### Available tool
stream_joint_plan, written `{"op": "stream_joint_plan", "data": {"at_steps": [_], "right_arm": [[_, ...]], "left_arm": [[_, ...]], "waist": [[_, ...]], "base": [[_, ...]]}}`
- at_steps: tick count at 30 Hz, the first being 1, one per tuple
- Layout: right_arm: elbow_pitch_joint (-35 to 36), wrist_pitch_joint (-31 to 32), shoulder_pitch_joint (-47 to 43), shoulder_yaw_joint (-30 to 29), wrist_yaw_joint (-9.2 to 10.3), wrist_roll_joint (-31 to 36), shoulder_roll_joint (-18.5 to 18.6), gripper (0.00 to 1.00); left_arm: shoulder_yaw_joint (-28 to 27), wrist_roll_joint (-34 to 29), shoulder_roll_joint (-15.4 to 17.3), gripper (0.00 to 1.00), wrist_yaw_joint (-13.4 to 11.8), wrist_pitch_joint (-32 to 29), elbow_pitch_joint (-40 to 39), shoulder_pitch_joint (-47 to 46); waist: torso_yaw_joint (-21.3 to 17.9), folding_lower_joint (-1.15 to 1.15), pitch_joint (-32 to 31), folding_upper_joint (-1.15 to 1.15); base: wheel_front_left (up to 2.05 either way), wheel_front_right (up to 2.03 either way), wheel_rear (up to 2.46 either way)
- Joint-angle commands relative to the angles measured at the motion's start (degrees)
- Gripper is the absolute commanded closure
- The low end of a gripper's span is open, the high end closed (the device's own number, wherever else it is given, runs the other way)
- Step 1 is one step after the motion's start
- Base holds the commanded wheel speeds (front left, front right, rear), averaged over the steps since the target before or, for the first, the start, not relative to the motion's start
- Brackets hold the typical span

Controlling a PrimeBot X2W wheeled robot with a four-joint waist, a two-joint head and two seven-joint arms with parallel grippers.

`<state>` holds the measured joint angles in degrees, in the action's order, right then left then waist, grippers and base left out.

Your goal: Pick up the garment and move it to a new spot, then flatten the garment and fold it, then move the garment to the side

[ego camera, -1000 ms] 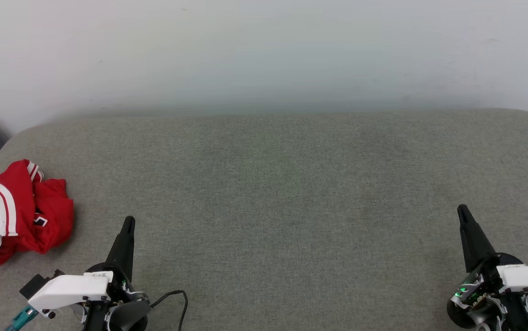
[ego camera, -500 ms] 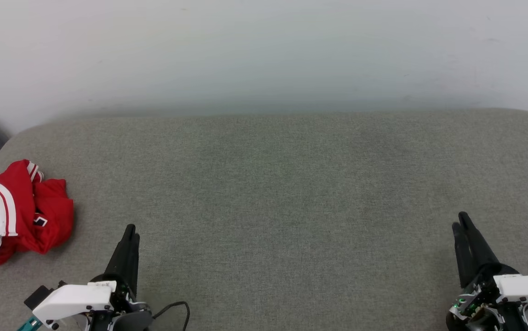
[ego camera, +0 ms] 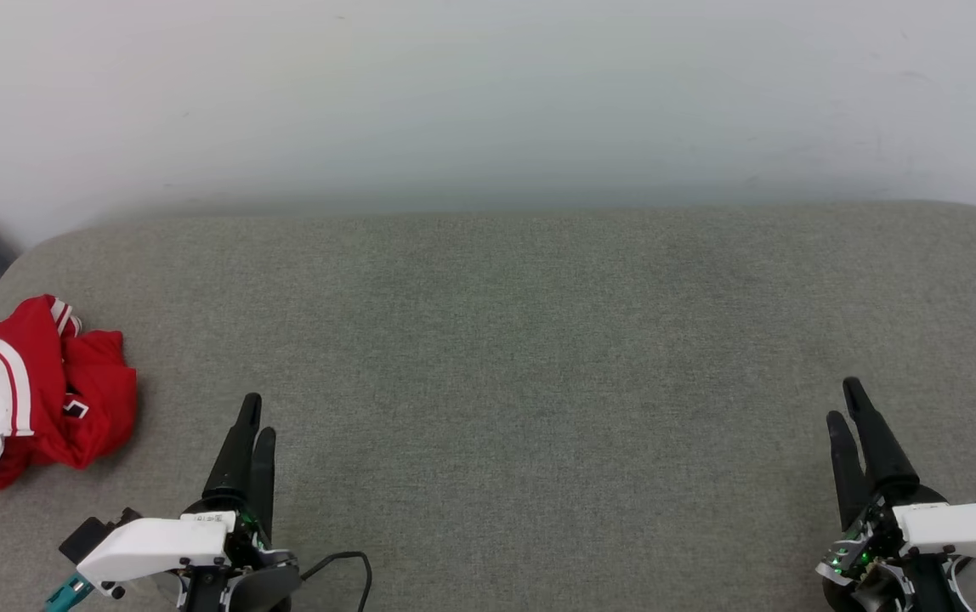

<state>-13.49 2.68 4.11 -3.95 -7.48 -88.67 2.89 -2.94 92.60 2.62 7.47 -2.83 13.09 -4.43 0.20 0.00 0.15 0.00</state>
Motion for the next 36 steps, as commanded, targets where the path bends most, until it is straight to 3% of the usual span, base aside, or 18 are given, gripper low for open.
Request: {"op": "stream_joint_plan", "data": {"at_steps": [1,8,20,36], "right_arm": [[1.6,-0.7,1.2,0.5,-0.01,1.8,0.0,0.0],[3.5,-2.4,1.3,1.7,-0.01,11.1,0.0,0.0],[3.4,-5.1,1.8,2.8,-0.01,33.4,0.3,0.0],[1.5,-8.1,2.5,1.8,-0.02,50.9,0.0,0.0]], "left_arm": [[0.8,-1.0,0.2,0.0,0.0,0.7,-1.6,-1.7],[2.6,-7.9,1.0,0.0,0.0,2.6,-2.5,-2.2],[4.0,-24.9,0.6,0.0,0.0,5.3,-3.7,-2.4],[4.8,-43.9,0.8,0.0,0.0,8.2,-3.4,-2.4]], "waist": [[0.0,0.0,0.0,0.0],[0.2,0.0,0.0,0.0],[0.7,0.0,0.0,0.0],[1.0,0.0,-0.1,0.0]], "base": [[0.0,0.0,0.0],[0.0,0.0,0.0],[0.0,0.0,0.0],[0.0,0.0,0.0]]}}
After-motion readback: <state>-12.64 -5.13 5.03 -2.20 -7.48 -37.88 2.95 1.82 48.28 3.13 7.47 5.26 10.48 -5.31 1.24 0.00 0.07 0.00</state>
